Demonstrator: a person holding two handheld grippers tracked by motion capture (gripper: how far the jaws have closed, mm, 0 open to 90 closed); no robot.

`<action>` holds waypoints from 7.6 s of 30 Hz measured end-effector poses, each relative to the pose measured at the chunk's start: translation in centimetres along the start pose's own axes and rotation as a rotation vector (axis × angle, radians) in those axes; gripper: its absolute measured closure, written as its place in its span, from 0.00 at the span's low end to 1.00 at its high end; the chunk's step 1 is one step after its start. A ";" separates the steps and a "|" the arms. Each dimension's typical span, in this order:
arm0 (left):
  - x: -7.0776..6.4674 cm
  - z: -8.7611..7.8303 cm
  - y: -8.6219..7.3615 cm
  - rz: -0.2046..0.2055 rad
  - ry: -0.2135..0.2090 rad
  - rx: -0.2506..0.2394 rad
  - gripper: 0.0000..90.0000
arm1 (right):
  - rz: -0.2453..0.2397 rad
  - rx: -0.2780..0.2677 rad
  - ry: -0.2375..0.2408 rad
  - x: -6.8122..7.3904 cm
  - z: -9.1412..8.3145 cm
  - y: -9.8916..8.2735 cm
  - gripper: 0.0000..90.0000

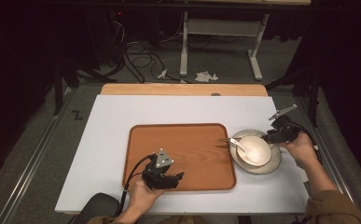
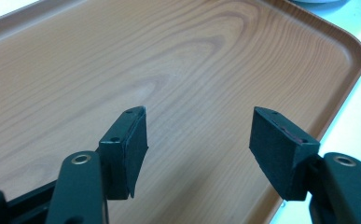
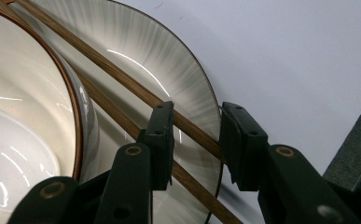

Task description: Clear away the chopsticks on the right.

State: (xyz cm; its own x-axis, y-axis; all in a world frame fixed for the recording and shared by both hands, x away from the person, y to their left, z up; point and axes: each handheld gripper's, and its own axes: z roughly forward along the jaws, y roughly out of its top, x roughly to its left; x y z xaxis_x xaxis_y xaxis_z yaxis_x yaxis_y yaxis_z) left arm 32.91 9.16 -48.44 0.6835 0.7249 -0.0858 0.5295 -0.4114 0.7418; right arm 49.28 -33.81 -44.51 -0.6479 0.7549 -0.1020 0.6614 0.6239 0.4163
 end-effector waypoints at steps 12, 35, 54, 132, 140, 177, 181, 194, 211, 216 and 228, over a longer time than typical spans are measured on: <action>0.0 0.1 0.0 0.000 0.001 0.003 0.41 | -0.005 -0.002 0.002 -0.2 0.0 0.1 0.81; 0.0 0.2 -0.1 -0.001 0.001 0.004 0.41 | -0.127 -0.007 -0.090 0.5 0.6 0.3 0.90; 0.0 0.2 -0.1 -0.001 0.001 0.000 0.41 | -0.151 -0.084 -0.153 1.1 -1.4 0.1 0.94; -0.4 -0.1 0.9 0.019 -0.049 -0.046 0.41 | -0.099 -0.114 0.040 21.4 2.2 1.9 0.93; -0.5 -0.2 0.9 0.024 -0.049 -0.048 0.41 | -0.072 -0.085 0.033 21.2 3.1 1.6 0.92; -0.6 -0.1 0.9 0.027 -0.049 -0.039 0.41 | -0.097 -0.302 0.082 19.4 -1.5 0.1 0.67; -0.5 0.0 0.9 0.029 -0.048 -0.037 0.41 | -0.091 -0.328 0.088 18.9 -2.3 0.0 0.67; -0.4 0.0 0.9 0.018 -0.048 -0.041 0.41 | -0.020 -0.396 0.072 15.8 -4.9 -0.6 0.67; -0.4 0.0 0.8 0.017 -0.038 -0.034 0.41 | 0.139 -0.405 -0.091 7.7 -7.8 -4.1 0.69; -0.2 -0.2 0.6 0.008 -0.029 -0.030 0.41 | 0.173 -0.378 -0.140 5.7 -7.6 -5.1 0.70; 0.2 -1.3 -0.3 -0.033 0.014 -0.041 0.41 | 0.151 -0.208 -0.177 2.9 -3.8 -5.6 0.72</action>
State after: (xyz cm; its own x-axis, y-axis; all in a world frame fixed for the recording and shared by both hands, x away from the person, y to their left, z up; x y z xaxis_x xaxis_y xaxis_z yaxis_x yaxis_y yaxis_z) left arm 32.20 10.18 -47.81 0.6585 0.7457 -0.1017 0.5304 -0.3641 0.7656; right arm 42.27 -35.89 -43.71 -0.4599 0.8709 -0.1730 0.6417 0.4607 0.6131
